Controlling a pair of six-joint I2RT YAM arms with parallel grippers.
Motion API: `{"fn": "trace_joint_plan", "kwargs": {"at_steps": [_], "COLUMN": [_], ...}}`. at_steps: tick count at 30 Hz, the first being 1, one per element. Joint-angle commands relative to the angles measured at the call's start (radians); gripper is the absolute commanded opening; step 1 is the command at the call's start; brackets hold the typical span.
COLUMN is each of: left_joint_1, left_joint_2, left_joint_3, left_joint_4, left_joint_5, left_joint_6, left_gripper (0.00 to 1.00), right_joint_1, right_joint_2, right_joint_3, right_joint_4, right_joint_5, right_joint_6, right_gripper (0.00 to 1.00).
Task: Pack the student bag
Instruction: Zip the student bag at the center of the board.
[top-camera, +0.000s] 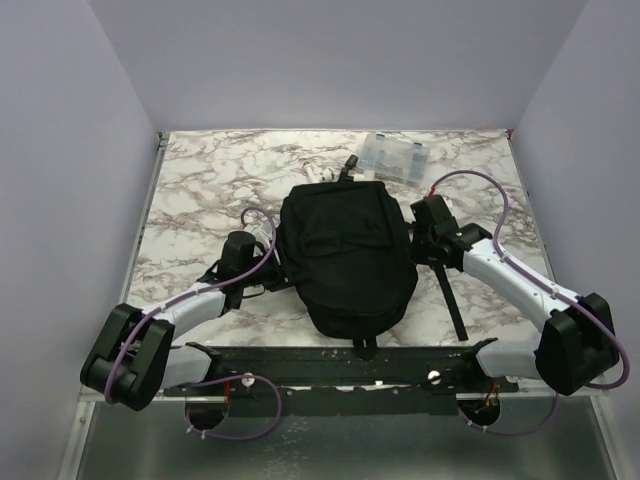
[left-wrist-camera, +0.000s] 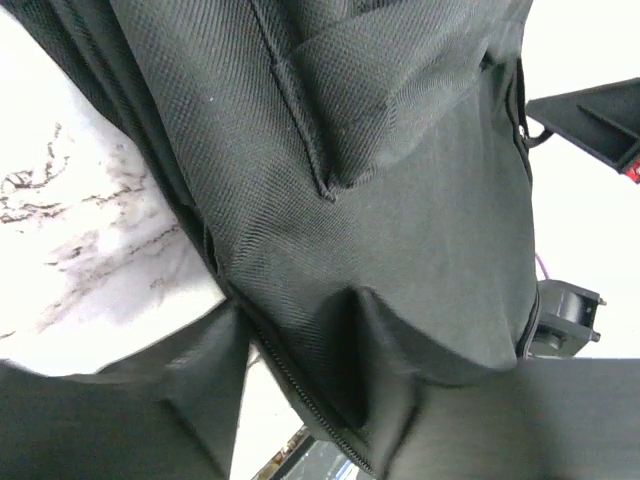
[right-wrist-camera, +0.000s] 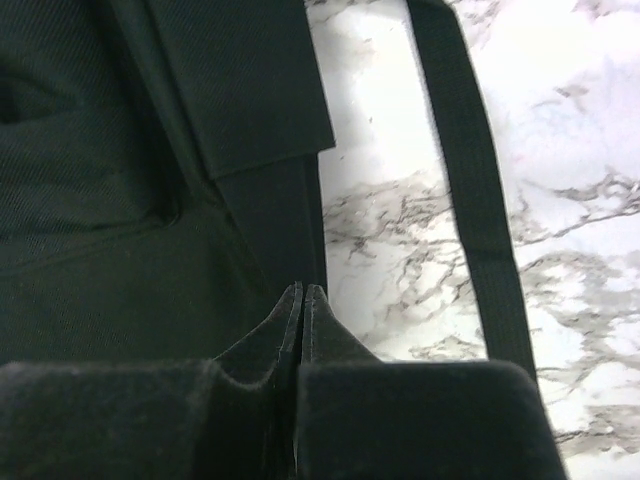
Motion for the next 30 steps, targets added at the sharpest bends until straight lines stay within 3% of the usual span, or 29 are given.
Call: {"fn": "trace_joint_plan", "kwargs": {"at_steps": [1,7,13,20,24,30], "left_joint_1": [-0.016,-0.050,-0.060,-0.069,-0.072,-0.072], "left_joint_2": [0.019,-0.037,-0.104,-0.126,-0.152,-0.194], "left_joint_3": [-0.001,-0.081,-0.120,-0.116,-0.126,-0.110], "left_joint_4": [0.110,0.186,0.199,0.200,0.198,0.151], "left_joint_5": [-0.032,-0.211,-0.331,-0.357,-0.356,-0.352], "left_joint_6": [-0.046,-0.109,-0.142,-0.134,-0.116,-0.083], "left_gripper": [0.37,0.00,0.00,0.00,0.00,0.00], "right_joint_1": [-0.001,-0.001,-0.001,0.000,-0.001,0.001], "right_joint_2": [-0.075,-0.294,-0.382,-0.402,-0.395,-0.417], "right_joint_3": [0.007,-0.008,-0.082,-0.174,-0.166,-0.236], "right_joint_4": [-0.100,-0.231,-0.348,-0.233,-0.213,-0.108], "right_joint_5": [-0.152,-0.196,-0.333,-0.752,-0.749,-1.065], "right_joint_6": [0.017,0.117,0.165,0.119,0.091,0.110], "right_gripper": [0.01,0.01,0.00,0.00,0.00,0.01]}}
